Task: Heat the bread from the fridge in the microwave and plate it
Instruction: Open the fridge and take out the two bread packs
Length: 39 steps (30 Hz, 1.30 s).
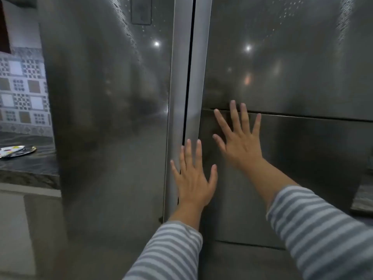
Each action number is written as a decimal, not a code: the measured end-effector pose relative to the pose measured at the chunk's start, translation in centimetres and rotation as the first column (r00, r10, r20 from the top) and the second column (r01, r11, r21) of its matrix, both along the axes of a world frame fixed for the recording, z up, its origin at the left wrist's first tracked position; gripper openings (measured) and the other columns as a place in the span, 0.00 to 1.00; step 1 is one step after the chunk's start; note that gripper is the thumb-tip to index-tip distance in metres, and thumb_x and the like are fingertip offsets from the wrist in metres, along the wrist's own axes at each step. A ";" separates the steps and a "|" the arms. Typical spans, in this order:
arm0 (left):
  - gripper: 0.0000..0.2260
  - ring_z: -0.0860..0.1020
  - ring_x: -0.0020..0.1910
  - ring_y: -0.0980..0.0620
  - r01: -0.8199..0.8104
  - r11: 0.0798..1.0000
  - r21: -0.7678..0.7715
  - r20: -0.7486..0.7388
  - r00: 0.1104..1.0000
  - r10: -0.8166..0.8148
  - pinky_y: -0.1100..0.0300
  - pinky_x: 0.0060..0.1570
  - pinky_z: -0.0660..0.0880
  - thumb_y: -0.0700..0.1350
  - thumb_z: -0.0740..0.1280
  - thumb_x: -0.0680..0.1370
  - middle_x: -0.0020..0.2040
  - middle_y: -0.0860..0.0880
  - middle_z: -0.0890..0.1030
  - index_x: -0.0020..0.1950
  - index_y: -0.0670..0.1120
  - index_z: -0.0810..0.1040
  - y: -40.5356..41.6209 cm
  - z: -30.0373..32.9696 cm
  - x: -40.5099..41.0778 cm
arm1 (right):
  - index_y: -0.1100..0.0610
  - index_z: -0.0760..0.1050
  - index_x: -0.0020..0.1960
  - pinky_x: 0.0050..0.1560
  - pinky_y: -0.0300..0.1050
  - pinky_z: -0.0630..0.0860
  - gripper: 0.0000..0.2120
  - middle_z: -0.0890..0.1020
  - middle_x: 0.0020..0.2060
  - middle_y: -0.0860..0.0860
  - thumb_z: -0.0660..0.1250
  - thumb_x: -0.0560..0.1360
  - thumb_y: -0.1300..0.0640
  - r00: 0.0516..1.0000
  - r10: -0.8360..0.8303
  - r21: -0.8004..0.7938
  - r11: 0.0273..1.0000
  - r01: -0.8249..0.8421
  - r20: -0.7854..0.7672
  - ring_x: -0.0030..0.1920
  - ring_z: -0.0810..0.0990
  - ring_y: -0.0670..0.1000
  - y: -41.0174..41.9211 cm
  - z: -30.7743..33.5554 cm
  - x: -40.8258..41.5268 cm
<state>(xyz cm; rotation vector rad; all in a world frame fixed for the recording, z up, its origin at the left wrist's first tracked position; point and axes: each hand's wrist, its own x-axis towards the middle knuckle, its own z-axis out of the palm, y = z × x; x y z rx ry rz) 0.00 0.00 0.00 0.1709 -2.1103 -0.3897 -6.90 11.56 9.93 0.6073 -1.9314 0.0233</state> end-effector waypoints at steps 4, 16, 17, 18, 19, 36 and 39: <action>0.36 0.52 0.77 0.45 -0.049 0.994 0.096 -0.029 0.998 0.052 0.40 0.72 0.57 0.64 0.51 0.77 0.80 0.46 0.48 0.78 0.51 0.40 0.7 -0.8 -3.9 | 0.43 0.50 0.77 0.71 0.71 0.45 0.28 0.50 0.78 0.56 0.52 0.79 0.40 0.991 0.005 0.066 0.998 0.004 -0.135 0.77 0.47 0.61 -0.6 1.0 -3.4; 0.41 0.74 0.52 0.46 0.004 0.982 0.191 -0.129 0.991 0.021 0.55 0.41 0.75 0.67 0.57 0.74 0.59 0.41 0.69 0.78 0.50 0.43 1.8 -1.1 -6.2 | 0.41 0.54 0.77 0.69 0.73 0.49 0.26 0.55 0.77 0.57 0.49 0.79 0.39 0.973 0.040 0.022 0.999 -0.036 -0.225 0.76 0.52 0.62 -0.8 0.8 -4.4; 0.41 0.74 0.48 0.47 -0.004 0.980 0.199 -0.108 0.994 0.026 0.57 0.39 0.74 0.67 0.56 0.74 0.57 0.42 0.69 0.78 0.51 0.41 1.8 -1.0 -6.0 | 0.41 0.54 0.77 0.69 0.73 0.48 0.26 0.55 0.77 0.57 0.49 0.79 0.39 0.975 0.037 0.023 0.999 -0.032 -0.218 0.77 0.52 0.62 -0.8 0.8 -4.3; 0.41 0.73 0.46 0.47 -0.007 0.979 0.206 -0.083 0.996 0.024 0.57 0.38 0.73 0.67 0.56 0.75 0.56 0.42 0.69 0.78 0.52 0.39 1.8 -0.9 -5.7 | 0.41 0.53 0.77 0.69 0.73 0.48 0.27 0.54 0.77 0.57 0.50 0.80 0.39 0.979 0.030 0.025 0.999 -0.025 -0.204 0.77 0.51 0.62 -0.8 0.9 -4.2; 0.41 0.72 0.46 0.48 -0.001 0.976 0.216 -0.055 0.998 0.013 0.57 0.39 0.73 0.67 0.56 0.75 0.56 0.42 0.68 0.77 0.53 0.36 1.9 -0.8 -5.5 | 0.42 0.52 0.77 0.70 0.73 0.48 0.27 0.54 0.77 0.57 0.50 0.80 0.39 0.981 0.024 0.028 0.999 -0.019 -0.191 0.77 0.51 0.62 -0.8 0.9 -4.0; 0.41 0.73 0.44 0.45 -0.023 0.973 0.231 0.020 1.000 0.019 0.51 0.42 0.75 0.65 0.57 0.76 0.55 0.42 0.67 0.72 0.56 0.27 4.0 -0.2 0.6 | 0.41 0.46 0.77 0.71 0.70 0.45 0.27 0.50 0.78 0.57 0.47 0.80 0.40 0.997 0.025 0.042 0.999 -0.022 -0.074 0.77 0.47 0.62 1.6 0.7 1.2; 0.40 0.73 0.44 0.45 0.043 0.977 0.211 0.038 0.998 -0.052 0.52 0.41 0.73 0.59 0.60 0.78 0.56 0.43 0.66 0.74 0.54 0.30 4.7 -0.2 3.7 | 0.44 0.47 0.78 0.72 0.69 0.46 0.27 0.50 0.78 0.58 0.48 0.80 0.41 1.000 0.010 -0.009 1.000 -0.010 -0.026 0.77 0.47 0.61 2.3 0.1 4.3</action>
